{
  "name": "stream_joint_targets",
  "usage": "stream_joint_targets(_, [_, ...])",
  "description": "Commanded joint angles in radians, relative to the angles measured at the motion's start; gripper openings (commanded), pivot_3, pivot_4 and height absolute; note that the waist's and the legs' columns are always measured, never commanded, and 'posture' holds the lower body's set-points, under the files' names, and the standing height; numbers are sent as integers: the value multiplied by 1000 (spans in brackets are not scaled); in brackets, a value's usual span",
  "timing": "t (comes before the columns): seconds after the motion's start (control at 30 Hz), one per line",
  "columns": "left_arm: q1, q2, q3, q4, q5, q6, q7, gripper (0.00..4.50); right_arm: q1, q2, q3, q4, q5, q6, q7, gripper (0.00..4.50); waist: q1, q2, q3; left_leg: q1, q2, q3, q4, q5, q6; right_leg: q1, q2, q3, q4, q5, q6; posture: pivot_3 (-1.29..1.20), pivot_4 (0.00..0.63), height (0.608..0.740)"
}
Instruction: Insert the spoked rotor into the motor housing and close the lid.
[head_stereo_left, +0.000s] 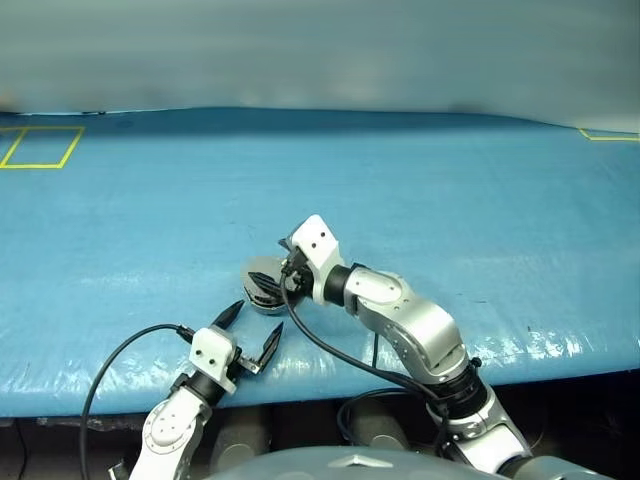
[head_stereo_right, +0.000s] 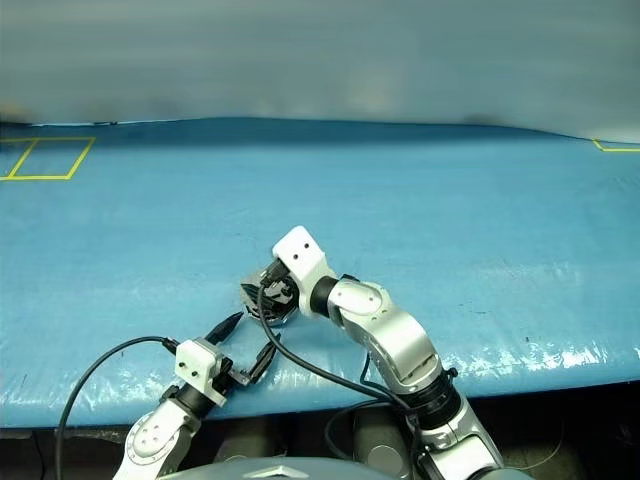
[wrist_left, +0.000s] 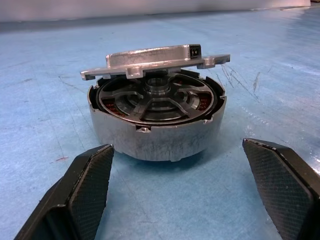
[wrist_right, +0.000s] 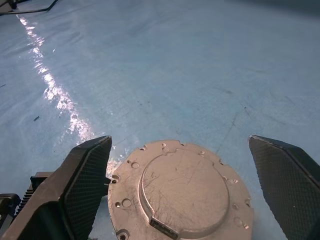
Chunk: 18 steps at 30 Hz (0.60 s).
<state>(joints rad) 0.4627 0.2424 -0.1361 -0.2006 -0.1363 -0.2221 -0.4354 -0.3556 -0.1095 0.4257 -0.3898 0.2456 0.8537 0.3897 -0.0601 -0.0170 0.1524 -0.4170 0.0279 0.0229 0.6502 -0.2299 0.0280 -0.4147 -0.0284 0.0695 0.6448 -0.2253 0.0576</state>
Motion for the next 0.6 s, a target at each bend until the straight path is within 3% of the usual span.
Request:
stream_joint_targets(0.03, [5,4,-1,-48,-1,-1,2,4500,-9,24,5,20,-8,7,-23,4484,0,0,0,0,0,0,0,0,0,0,0,0,0,0,0,0,150,740])
stream_joint_targets(0.6, [14,7,-6,-65,0,13,-1,4500,26,25,52,103,-42,-5,-28,4484,-1,0,0,0,0,0,0,0,0,0,0,0,0,0,0,0,150,740])
